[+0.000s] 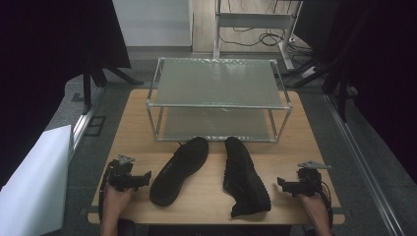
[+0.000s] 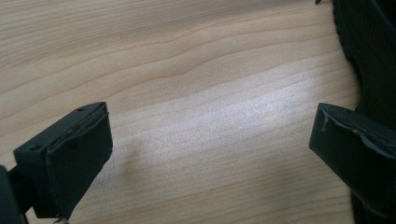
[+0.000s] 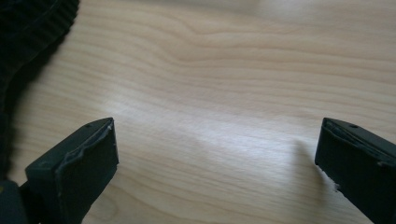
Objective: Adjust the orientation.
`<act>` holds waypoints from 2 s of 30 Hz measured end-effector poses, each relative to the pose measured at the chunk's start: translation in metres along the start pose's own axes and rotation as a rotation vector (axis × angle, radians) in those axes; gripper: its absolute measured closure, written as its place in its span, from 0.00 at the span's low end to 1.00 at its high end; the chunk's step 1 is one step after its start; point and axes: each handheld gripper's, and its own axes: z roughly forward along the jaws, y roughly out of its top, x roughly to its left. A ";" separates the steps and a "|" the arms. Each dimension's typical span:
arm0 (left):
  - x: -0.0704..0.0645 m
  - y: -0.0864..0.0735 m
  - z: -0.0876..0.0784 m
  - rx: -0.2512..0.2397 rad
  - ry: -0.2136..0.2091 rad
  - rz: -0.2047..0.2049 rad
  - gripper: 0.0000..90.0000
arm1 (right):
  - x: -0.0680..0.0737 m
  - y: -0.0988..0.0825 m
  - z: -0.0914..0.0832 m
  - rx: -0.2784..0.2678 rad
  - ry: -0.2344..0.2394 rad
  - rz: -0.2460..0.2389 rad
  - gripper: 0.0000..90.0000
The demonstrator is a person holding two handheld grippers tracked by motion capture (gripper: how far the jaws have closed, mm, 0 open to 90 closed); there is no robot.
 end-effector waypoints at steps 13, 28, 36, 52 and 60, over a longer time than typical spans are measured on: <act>0.005 0.000 -0.004 -0.085 0.001 -0.025 0.00 | 0.005 0.001 0.000 -0.028 0.026 -0.028 0.00; -0.002 0.004 0.002 -0.072 -0.012 0.015 0.00 | 0.005 0.001 0.002 -0.022 0.049 -0.033 0.00; -0.016 0.006 0.009 -0.044 -0.044 0.077 0.00 | 0.005 0.001 0.003 -0.020 0.054 -0.034 0.00; -0.035 0.007 0.006 -0.030 -0.066 0.170 0.00 | 0.006 0.001 0.004 -0.019 0.065 -0.034 0.00; -0.050 0.007 0.006 -0.018 -0.116 0.200 0.00 | 0.005 0.001 0.004 -0.026 0.069 -0.032 0.00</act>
